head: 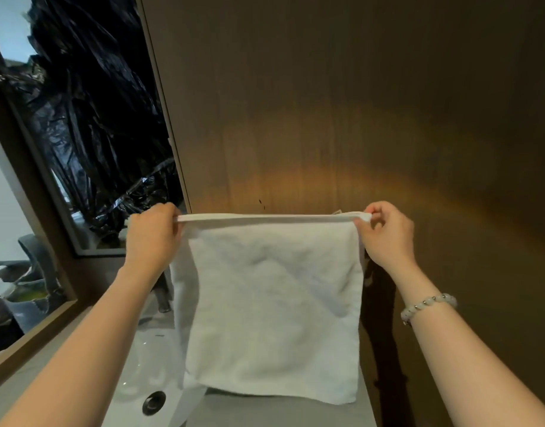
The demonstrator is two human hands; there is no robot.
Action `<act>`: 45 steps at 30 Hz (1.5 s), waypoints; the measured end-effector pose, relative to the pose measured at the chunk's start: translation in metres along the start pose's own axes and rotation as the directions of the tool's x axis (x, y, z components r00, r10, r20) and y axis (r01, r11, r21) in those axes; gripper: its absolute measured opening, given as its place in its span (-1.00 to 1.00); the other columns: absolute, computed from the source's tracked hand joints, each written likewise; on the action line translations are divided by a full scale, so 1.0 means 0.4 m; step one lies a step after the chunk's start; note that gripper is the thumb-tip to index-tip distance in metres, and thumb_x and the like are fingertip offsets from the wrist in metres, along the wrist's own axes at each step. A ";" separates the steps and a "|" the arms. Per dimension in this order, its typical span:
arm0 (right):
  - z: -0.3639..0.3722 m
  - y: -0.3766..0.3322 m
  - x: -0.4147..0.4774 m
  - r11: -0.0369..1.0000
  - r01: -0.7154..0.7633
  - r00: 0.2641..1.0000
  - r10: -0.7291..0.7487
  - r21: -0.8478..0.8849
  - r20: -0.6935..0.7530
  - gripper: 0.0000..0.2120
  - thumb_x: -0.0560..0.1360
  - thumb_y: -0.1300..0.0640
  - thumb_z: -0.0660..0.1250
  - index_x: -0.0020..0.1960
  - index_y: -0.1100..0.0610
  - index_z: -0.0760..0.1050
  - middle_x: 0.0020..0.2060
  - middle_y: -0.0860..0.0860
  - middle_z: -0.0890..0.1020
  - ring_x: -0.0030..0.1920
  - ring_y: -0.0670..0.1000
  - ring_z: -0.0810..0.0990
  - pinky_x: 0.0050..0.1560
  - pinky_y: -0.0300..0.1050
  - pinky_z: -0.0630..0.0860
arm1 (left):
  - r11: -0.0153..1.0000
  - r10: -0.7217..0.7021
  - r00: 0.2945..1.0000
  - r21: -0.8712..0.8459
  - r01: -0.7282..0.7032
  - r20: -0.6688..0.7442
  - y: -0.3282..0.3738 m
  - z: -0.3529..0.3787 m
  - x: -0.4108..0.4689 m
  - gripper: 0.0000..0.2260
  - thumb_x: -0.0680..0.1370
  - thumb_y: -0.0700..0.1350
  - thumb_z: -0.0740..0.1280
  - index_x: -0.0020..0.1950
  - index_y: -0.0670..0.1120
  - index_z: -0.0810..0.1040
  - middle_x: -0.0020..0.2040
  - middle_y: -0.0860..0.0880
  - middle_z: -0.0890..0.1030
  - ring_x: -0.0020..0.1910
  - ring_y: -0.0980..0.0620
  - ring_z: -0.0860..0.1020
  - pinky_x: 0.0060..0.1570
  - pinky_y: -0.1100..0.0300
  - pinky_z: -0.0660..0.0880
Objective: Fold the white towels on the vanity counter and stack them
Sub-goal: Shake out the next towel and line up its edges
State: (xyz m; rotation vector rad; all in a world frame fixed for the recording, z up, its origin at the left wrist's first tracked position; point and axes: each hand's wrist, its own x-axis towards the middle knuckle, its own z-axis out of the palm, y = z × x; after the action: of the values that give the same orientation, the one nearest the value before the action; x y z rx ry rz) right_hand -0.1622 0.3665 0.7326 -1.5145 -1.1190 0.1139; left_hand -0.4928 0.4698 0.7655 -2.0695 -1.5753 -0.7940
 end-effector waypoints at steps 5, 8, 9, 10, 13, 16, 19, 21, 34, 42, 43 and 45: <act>-0.009 0.014 0.007 0.985 0.013 0.983 0.019 -0.173 0.180 -0.97 0.54 0.11 0.27 -0.07 0.07 0.45 -0.24 0.01 0.52 -0.27 -0.02 0.45 -0.24 -0.16 0.44 | 0.982 -0.030 0.953 -0.167 0.083 0.301 -0.003 -0.008 -0.008 -0.89 0.52 -0.14 0.32 -0.13 -0.17 0.50 -0.18 -0.10 0.54 -0.22 -0.04 0.44 -0.27 0.16 0.31; -0.005 0.014 0.004 0.989 0.002 0.990 0.019 -0.149 0.142 -0.96 0.54 0.14 0.27 -0.08 0.09 0.42 -0.24 -0.01 0.48 -0.27 -0.04 0.43 -0.28 -0.21 0.40 | 0.975 -0.052 0.982 -0.203 0.090 0.182 -0.001 -0.013 -0.005 -0.92 0.52 -0.16 0.32 -0.16 -0.14 0.49 -0.18 -0.09 0.52 -0.22 -0.04 0.42 -0.26 0.16 0.29; -0.003 0.017 0.003 0.985 -0.003 0.985 0.033 -0.173 0.168 -0.96 0.53 0.15 0.28 -0.08 0.08 0.42 -0.24 -0.02 0.48 -0.25 -0.03 0.43 -0.26 -0.19 0.41 | 0.984 -0.019 0.958 -0.166 0.070 0.288 -0.001 -0.008 -0.010 -0.90 0.51 -0.16 0.33 -0.20 -0.12 0.47 -0.16 -0.09 0.54 -0.21 -0.03 0.43 -0.26 0.18 0.29; -0.004 0.020 -0.002 0.986 -0.002 0.982 0.033 -0.166 0.184 -0.95 0.53 0.16 0.28 -0.09 0.08 0.41 -0.25 -0.02 0.48 -0.25 -0.03 0.43 -0.25 -0.19 0.41 | 0.985 -0.007 0.932 -0.157 0.069 0.364 -0.005 0.001 -0.016 -0.86 0.49 -0.16 0.35 -0.25 -0.09 0.45 -0.17 -0.08 0.54 -0.22 -0.01 0.44 -0.29 0.20 0.28; -0.010 0.031 -0.030 0.998 0.041 0.969 -0.027 -0.055 0.246 -0.93 0.55 0.19 0.25 -0.11 0.09 0.39 -0.26 0.01 0.48 -0.30 -0.04 0.41 -0.27 -0.21 0.38 | 0.971 -0.068 0.950 -0.198 0.133 0.305 -0.021 0.017 -0.039 -0.87 0.46 -0.16 0.38 -0.24 -0.08 0.46 -0.24 -0.03 0.50 -0.26 -0.02 0.43 -0.32 0.17 0.29; -0.018 0.036 -0.056 0.992 0.103 0.923 -0.067 -0.074 0.379 -0.85 0.56 0.23 0.20 -0.15 0.04 0.35 -0.22 0.02 0.49 -0.26 -0.01 0.41 -0.26 -0.16 0.37 | 0.973 -0.055 0.966 -0.205 0.110 0.254 -0.026 0.031 -0.066 -0.87 0.45 -0.18 0.37 -0.16 -0.14 0.42 -0.27 -0.05 0.49 -0.30 -0.05 0.42 -0.35 0.14 0.31; -0.036 0.049 -0.065 0.978 0.129 0.869 -0.033 -0.162 0.493 -0.87 0.56 0.22 0.20 -0.15 0.06 0.40 -0.17 0.00 0.52 -0.18 0.06 0.48 -0.20 -0.14 0.41 | 0.961 0.060 0.936 -0.273 0.039 0.346 -0.040 0.042 -0.091 -0.85 0.45 -0.21 0.39 -0.25 -0.05 0.45 -0.29 0.00 0.53 -0.28 0.01 0.48 -0.28 0.21 0.37; -0.045 0.064 -0.074 0.969 0.128 0.840 0.007 -0.210 0.543 -0.83 0.56 0.24 0.21 -0.14 0.02 0.47 -0.08 -0.03 0.55 -0.09 0.03 0.52 -0.17 -0.18 0.43 | 0.949 0.123 0.896 -0.314 0.019 0.428 -0.047 0.048 -0.112 -0.82 0.43 -0.22 0.40 -0.30 0.01 0.50 -0.28 0.06 0.55 -0.25 0.09 0.50 -0.25 0.25 0.40; -0.008 0.129 -0.102 0.826 0.138 0.762 0.264 -0.547 0.591 -0.80 0.43 0.35 0.34 -0.11 0.07 0.59 -0.10 -0.05 0.55 -0.11 -0.03 0.54 -0.07 -0.08 0.60 | 0.993 0.088 0.691 -0.117 -0.005 0.717 -0.052 0.131 -0.196 -0.93 0.46 -0.10 0.42 -0.09 0.00 0.57 -0.10 0.11 0.52 -0.11 0.12 0.51 -0.02 0.24 0.47; 0.037 0.167 -0.178 0.654 0.244 0.531 0.528 -0.716 0.663 -0.83 0.26 0.30 0.25 -0.20 0.08 0.40 -0.23 -0.01 0.47 -0.21 -0.02 0.47 -0.14 -0.21 0.35 | 0.956 0.293 0.779 -0.177 -0.234 0.554 0.014 0.100 -0.189 -0.68 0.53 -0.19 0.28 0.27 -0.04 0.53 0.20 0.03 0.47 0.10 0.05 0.49 0.06 0.29 0.39; 0.043 0.169 -0.186 0.678 0.221 0.486 0.547 -0.701 0.682 -0.86 0.27 0.26 0.24 -0.19 0.10 0.42 -0.23 0.00 0.48 -0.21 -0.02 0.49 -0.19 -0.22 0.41 | 0.951 0.308 0.791 -0.181 -0.250 0.528 0.020 0.094 -0.187 -0.68 0.53 -0.19 0.28 0.28 -0.04 0.53 0.21 0.03 0.46 0.11 0.05 0.49 0.04 0.31 0.36; 0.061 0.174 -0.205 0.753 0.164 0.414 0.534 -0.637 0.737 -0.82 0.32 0.20 0.28 -0.10 0.15 0.54 -0.12 0.01 0.56 -0.11 -0.02 0.56 -0.20 -0.20 0.51 | 0.945 0.325 0.806 -0.192 -0.263 0.494 0.029 0.085 -0.187 -0.67 0.53 -0.19 0.27 0.29 -0.04 0.52 0.22 0.03 0.45 0.13 0.04 0.49 0.03 0.31 0.33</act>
State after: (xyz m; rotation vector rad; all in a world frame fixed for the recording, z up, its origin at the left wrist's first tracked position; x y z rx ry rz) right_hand -0.1818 0.3387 0.6277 -2.3170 -1.9720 0.9306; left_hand -0.4898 0.4340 0.6905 -2.6924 -1.4093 -0.2135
